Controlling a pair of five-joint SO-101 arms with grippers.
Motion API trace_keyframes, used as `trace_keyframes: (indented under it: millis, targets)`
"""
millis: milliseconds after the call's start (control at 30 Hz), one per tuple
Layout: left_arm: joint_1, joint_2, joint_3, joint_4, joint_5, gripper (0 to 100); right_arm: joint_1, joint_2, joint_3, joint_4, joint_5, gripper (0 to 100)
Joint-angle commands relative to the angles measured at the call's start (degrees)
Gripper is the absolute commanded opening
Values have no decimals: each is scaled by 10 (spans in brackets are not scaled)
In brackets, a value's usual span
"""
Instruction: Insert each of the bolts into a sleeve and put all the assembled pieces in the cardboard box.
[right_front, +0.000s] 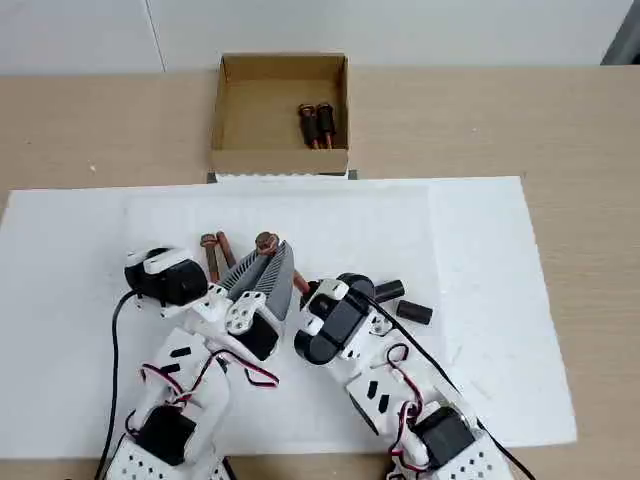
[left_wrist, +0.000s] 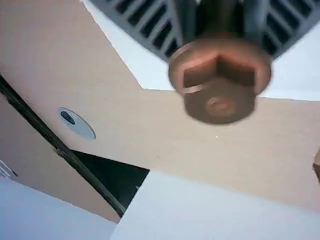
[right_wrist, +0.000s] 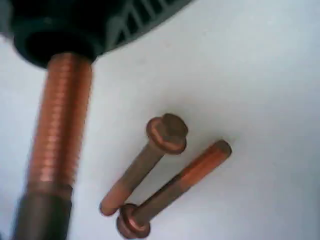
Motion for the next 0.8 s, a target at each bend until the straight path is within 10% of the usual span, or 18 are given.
trace_keyframes:
  millis: [0,767]
  targets:
    - [18,-6,1,-12,8,5,-7,-2,-54,-17,8,4]
    - [88,-6,2,101,17,6,-30,-2,-69,-17,40,4]
